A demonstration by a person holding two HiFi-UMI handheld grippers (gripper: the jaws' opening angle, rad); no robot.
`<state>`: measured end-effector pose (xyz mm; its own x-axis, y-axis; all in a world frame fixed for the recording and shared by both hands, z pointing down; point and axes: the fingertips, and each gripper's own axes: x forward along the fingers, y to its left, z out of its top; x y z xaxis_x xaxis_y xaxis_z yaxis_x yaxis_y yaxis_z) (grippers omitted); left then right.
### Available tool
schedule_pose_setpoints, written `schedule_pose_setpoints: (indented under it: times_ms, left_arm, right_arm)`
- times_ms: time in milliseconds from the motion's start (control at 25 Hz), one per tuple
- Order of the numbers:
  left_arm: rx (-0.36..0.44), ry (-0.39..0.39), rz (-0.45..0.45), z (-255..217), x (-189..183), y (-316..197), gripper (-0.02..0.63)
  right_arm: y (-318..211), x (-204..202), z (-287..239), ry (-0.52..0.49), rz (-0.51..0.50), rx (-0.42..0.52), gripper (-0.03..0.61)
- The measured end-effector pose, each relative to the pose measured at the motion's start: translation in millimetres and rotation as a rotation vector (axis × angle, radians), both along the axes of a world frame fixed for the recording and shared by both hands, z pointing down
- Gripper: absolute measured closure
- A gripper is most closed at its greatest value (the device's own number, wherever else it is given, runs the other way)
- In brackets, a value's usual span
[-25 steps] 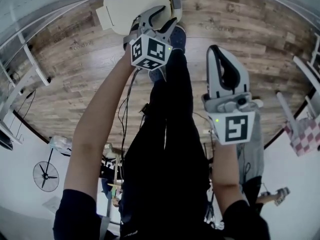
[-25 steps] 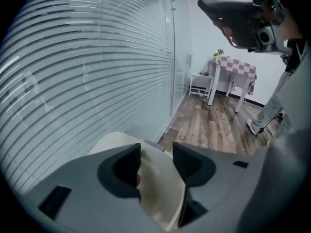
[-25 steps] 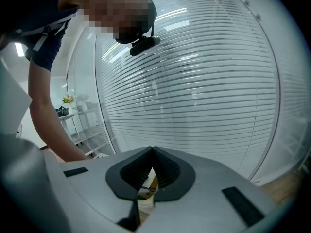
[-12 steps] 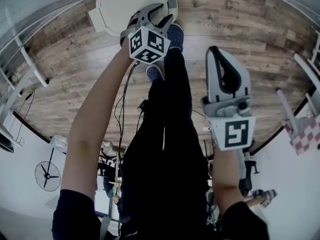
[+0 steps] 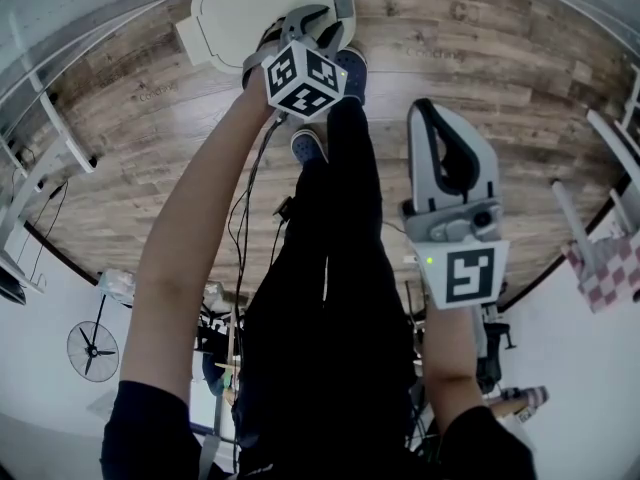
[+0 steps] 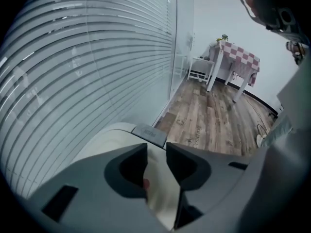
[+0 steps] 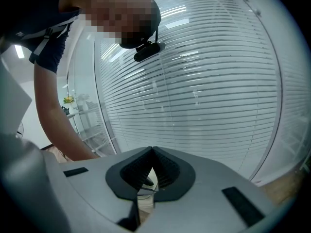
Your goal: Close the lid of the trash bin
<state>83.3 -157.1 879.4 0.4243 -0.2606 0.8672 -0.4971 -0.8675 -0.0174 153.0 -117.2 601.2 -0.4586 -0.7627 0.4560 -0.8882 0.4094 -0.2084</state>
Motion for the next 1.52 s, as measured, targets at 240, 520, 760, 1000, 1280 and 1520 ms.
schedule_pose_setpoints:
  times_ms: [240, 520, 760, 1000, 1280, 1520]
  left_arm:
    - [0.001, 0.016, -0.026, 0, 1, -1, 0.492]
    - [0.016, 0.097, -0.059, -18, 6, 5, 0.439]
    - [0.082, 0.21, -0.26, -76, -19, -8, 0.428]
    - [0.2, 0.311, -0.483, -168, -72, -12, 0.413]
    - [0.396, 0.462, -0.675, -306, -129, 21, 0.411]
    - [0.429, 0.508, -0.778, -399, -174, 78, 0.411]
  right_arm:
    - [0, 2, 3, -0.009, 0.007, -0.001, 0.575]
    - [-2, 2, 3, -0.005, -0.004, 0.005, 0.575]
    - [0, 3, -5, 0.011, -0.016, 0.022, 0.575]
    - [0, -10, -37, 0.028, -0.034, 0.067, 0.575]
    - [9, -34, -100, 0.049, -0.087, 0.143, 0.575]
    - [37, -47, -155, 0.036, -0.031, 0.147, 0.575]
